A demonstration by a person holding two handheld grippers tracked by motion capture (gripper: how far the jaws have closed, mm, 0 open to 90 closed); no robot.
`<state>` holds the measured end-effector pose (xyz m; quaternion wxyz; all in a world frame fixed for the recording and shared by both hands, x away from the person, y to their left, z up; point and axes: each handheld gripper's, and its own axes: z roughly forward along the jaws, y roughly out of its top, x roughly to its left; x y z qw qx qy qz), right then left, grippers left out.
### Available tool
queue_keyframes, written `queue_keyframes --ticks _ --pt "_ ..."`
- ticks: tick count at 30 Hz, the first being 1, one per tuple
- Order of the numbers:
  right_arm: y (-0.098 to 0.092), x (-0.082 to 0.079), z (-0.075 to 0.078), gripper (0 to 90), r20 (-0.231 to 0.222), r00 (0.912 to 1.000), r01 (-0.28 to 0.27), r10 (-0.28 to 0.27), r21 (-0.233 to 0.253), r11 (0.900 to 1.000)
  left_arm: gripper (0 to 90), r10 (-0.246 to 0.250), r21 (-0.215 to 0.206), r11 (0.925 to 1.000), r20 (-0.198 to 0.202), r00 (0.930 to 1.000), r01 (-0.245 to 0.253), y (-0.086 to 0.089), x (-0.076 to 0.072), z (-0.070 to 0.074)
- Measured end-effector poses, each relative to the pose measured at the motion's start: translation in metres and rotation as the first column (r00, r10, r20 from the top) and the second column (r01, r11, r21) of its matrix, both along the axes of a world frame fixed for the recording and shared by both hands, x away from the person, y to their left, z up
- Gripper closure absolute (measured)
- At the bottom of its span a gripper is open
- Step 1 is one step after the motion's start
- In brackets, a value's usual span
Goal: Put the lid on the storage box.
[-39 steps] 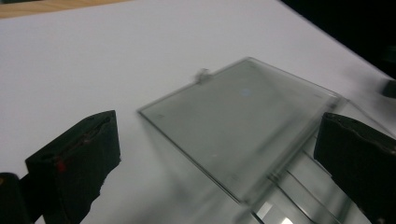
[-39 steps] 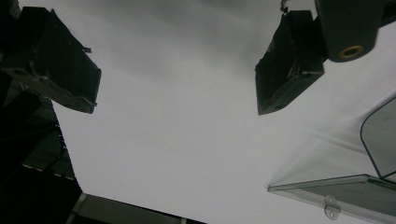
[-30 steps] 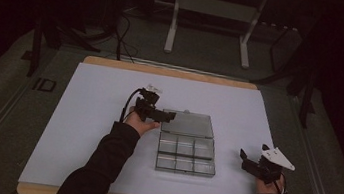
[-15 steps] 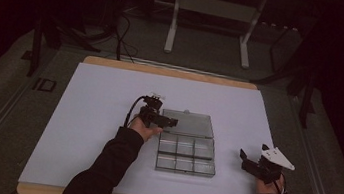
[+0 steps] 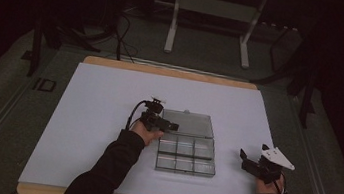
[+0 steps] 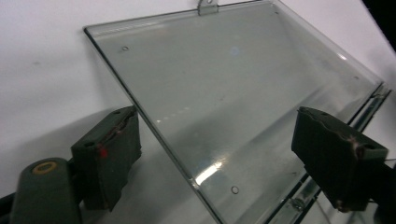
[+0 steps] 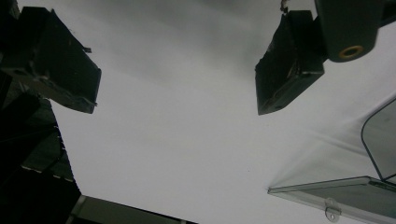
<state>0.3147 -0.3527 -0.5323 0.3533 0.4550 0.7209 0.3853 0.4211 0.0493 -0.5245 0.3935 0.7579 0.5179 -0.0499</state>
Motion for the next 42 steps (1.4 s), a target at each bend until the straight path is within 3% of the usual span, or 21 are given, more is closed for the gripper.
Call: queue_keyframes --ticks 6,14,18,21,24,28,35,36,39,42 --pt "0.000 0.000 0.000 14.1 -0.005 1.0000 0.002 -0.002 -0.006 1.000 28.3 -0.021 -0.052 0.9985 -0.047 0.9987 0.019 0.006 0.002 -0.001" --pt "0.001 0.003 0.000 14.4 -0.032 0.9994 0.008 -0.008 -0.009 1.000 50.1 -0.024 -0.074 0.9969 0.033 0.9992 0.026 0.018 -0.003 0.009" --pt "0.007 0.006 0.000 14.7 -0.058 0.9983 -0.009 0.005 -0.063 0.998 59.6 -0.023 -0.101 0.9945 0.064 0.9977 0.030 0.025 -0.005 0.011" --pt "0.013 0.008 0.002 14.8 -0.070 0.9968 -0.039 0.038 -0.022 0.999 66.1 -0.035 -0.127 0.9908 0.095 0.9948 0.047 0.030 -0.007 0.013" --pt "0.023 0.008 0.009 14.8 -0.045 0.9947 -0.092 0.092 -0.004 0.996 70.8 -0.048 -0.135 0.9887 0.120 0.9916 0.064 0.034 -0.009 0.016" --pt "0.043 0.011 0.021 14.5 -0.010 0.9821 -0.188 0.188 -0.013 0.982 76.6 -0.076 -0.138 0.9856 0.154 0.9852 0.097 0.038 -0.011 0.021" --pt "0.071 0.024 0.045 13.5 0.032 0.9585 -0.285 0.283 0.074 0.956 80.3 -0.105 -0.137 0.9812 0.209 0.9722 0.136 0.041 -0.016 0.022" --pt "0.075 0.025 0.048 13.6 0.041 0.9585 -0.285 0.282 0.078 0.955 80.4 -0.103 -0.141 0.9809 0.210 0.9722 0.134 0.042 -0.016 0.022" --pt "0.086 0.033 0.055 12.9 0.020 0.9431 -0.333 0.332 0.074 0.940 80.3 -0.107 -0.140 0.9800 0.223 0.9690 0.141 0.042 -0.017 0.021" --pt "0.096 0.041 0.056 15.7 -0.003 0.9375 -0.347 0.348 0.082 0.934 80.3 -0.110 -0.137 0.9799 0.235 0.9658 0.145 0.042 -0.017 0.021"
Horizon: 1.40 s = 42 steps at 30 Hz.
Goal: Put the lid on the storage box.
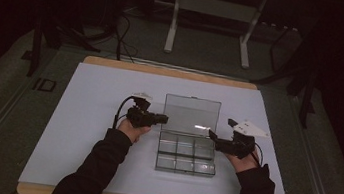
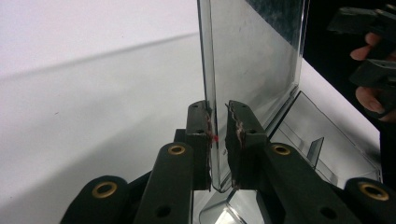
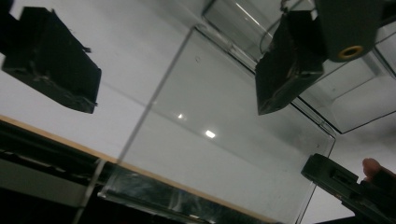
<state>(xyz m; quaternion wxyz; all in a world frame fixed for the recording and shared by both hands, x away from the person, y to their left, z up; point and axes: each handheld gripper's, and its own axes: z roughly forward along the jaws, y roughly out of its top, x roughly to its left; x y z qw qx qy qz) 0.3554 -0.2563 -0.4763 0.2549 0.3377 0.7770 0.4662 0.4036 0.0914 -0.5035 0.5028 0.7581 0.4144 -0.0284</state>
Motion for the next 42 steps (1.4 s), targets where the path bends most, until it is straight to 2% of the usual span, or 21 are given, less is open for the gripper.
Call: queue_keyframes --ticks 2,8,12,15,19,24,29,42 --pt "0.005 0.006 -0.002 22.0 -0.016 0.9998 0.006 -0.007 -0.016 1.000 80.4 -0.002 0.003 1.0000 0.011 0.9999 0.002 0.000 -0.001 0.000" --pt "0.009 0.021 -0.007 42.9 -0.067 0.9971 0.037 -0.038 -0.006 0.999 80.6 -0.013 0.002 0.9999 0.029 0.9995 0.013 0.001 -0.001 -0.001" --pt "0.011 0.027 -0.008 56.5 -0.089 0.9959 0.016 -0.019 -0.038 0.999 80.5 -0.017 0.002 0.9999 0.033 0.9993 0.016 0.002 -0.002 -0.001" --pt "0.013 0.029 -0.008 57.6 -0.104 0.9944 0.015 -0.019 -0.038 0.999 79.8 -0.018 0.007 0.9998 0.032 0.9993 0.018 0.002 -0.001 0.000" --pt "0.010 0.031 -0.006 61.6 -0.124 0.9921 0.017 -0.019 -0.015 1.000 76.8 0.005 -0.005 1.0000 0.038 0.9992 -0.004 0.004 0.000 0.004" --pt "0.009 0.029 -0.001 64.0 -0.115 0.9933 0.011 -0.013 -0.021 1.000 78.4 0.011 0.002 0.9999 0.063 0.9980 -0.011 0.003 0.000 0.015" --pt "0.008 0.025 0.007 64.5 -0.105 0.9945 0.004 -0.006 -0.020 1.000 80.5 0.002 0.034 0.9994 0.082 0.9966 -0.005 0.002 -0.003 0.024" --pt "0.002 0.014 0.014 71.3 -0.089 0.9958 -0.024 0.022 -0.019 1.000 79.3 -0.014 0.039 0.9992 0.112 0.9936 0.009 0.002 -0.016 0.029"
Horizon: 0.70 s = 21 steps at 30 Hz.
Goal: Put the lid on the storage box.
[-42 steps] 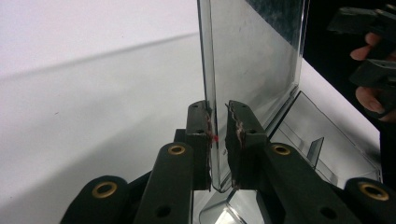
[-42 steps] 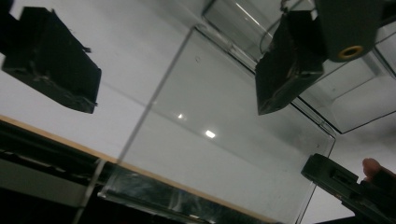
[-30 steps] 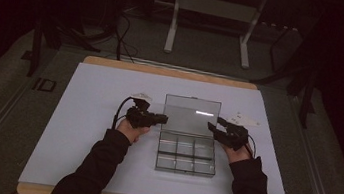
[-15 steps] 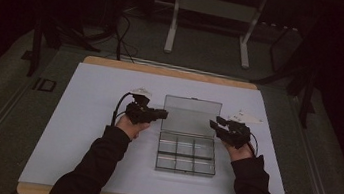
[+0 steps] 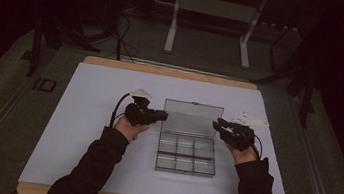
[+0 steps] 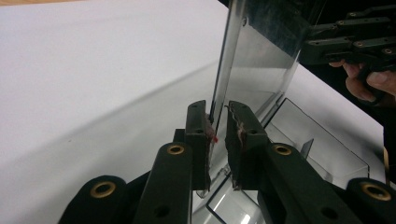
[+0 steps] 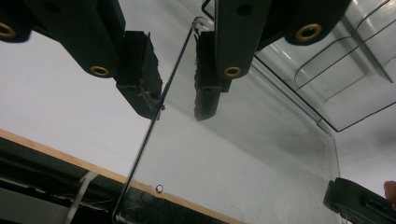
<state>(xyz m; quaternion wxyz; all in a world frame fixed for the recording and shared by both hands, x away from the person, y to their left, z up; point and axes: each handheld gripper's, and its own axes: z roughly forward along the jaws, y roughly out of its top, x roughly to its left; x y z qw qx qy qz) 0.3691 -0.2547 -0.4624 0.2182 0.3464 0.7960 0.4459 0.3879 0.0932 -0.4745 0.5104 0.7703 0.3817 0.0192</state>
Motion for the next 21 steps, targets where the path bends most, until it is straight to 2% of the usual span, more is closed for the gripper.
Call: queue_keyframes --ticks 5,8,12,16,21 --pt "-0.002 -0.007 0.001 71.9 0.010 0.9999 -0.013 0.013 0.004 1.000 77.8 -0.011 0.008 0.9999 0.017 0.9998 0.011 0.001 -0.008 0.002" --pt "-0.004 -0.014 0.002 71.9 0.019 0.9995 -0.024 0.024 -0.004 1.000 77.5 -0.020 0.036 0.9992 0.028 0.9994 0.019 0.001 -0.015 0.003" --pt "-0.007 -0.026 0.001 71.8 0.028 0.9982 -0.052 0.052 -0.002 0.999 78.1 -0.039 0.048 0.9982 0.031 0.9988 0.037 0.003 -0.023 0.004" --pt "-0.008 -0.032 0.001 71.8 0.041 0.9963 -0.075 0.076 -0.019 0.997 78.1 -0.058 0.073 0.9958 0.042 0.9975 0.055 0.003 -0.031 0.004" --pt "-0.012 -0.040 -0.002 72.5 0.044 0.9941 -0.098 0.099 -0.017 0.995 77.7 -0.072 0.103 0.9925 0.053 0.9960 0.067 0.002 -0.041 0.002"
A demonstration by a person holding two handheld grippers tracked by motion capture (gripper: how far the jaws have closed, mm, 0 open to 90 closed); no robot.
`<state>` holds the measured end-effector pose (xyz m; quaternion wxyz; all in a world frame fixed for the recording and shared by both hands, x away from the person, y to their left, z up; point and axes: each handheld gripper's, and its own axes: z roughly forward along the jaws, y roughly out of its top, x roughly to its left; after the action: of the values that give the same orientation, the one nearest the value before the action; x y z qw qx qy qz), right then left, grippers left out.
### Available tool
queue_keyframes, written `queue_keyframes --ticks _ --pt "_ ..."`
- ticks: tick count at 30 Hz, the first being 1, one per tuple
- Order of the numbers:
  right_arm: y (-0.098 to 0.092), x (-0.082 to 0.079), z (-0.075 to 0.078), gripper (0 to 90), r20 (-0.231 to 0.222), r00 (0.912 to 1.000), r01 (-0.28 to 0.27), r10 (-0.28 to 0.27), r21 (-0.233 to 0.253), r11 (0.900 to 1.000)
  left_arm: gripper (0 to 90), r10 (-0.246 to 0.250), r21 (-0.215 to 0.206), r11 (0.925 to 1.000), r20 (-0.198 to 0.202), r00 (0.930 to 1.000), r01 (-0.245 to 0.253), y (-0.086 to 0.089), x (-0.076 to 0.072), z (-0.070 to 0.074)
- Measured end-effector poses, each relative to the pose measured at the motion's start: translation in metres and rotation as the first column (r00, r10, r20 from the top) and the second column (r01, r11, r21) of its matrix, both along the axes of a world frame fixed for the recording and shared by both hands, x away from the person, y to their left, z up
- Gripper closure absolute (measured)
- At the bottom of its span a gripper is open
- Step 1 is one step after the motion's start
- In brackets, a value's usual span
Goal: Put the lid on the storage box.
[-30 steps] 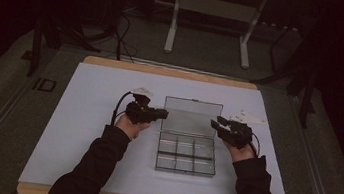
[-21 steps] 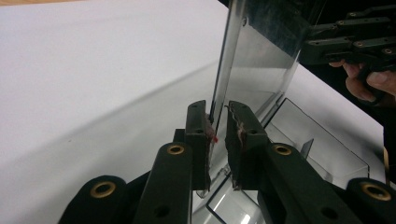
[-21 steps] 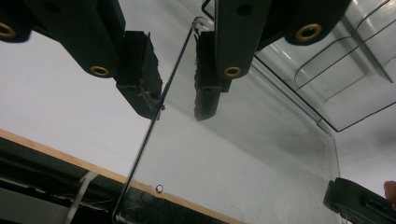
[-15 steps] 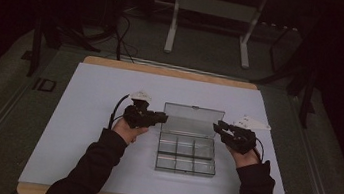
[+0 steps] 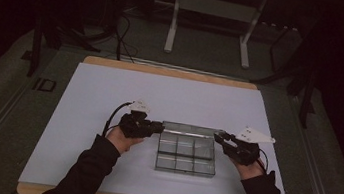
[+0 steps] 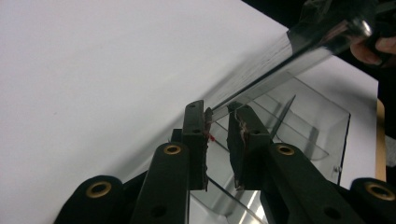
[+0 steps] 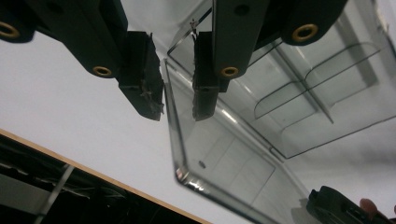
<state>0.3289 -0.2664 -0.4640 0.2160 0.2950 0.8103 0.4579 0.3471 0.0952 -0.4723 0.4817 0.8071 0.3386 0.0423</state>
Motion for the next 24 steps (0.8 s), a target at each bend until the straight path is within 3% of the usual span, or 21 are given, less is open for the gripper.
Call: queue_keyframes --ticks 12,19,24 --pt "-0.011 -0.013 -0.010 73.8 -0.019 0.9977 -0.065 0.065 0.004 0.998 77.3 -0.034 0.045 0.9984 0.006 0.9994 0.034 0.000 -0.016 -0.009" --pt "-0.015 -0.020 -0.019 72.8 -0.030 0.9939 -0.107 0.106 -0.032 0.994 77.7 -0.070 0.080 0.9943 0.000 0.9975 0.070 0.000 -0.022 -0.014" --pt "-0.019 -0.020 -0.024 73.9 -0.055 0.9908 -0.126 0.124 -0.031 0.992 77.7 -0.078 0.074 0.9941 -0.011 0.9969 0.078 0.001 -0.022 -0.019"
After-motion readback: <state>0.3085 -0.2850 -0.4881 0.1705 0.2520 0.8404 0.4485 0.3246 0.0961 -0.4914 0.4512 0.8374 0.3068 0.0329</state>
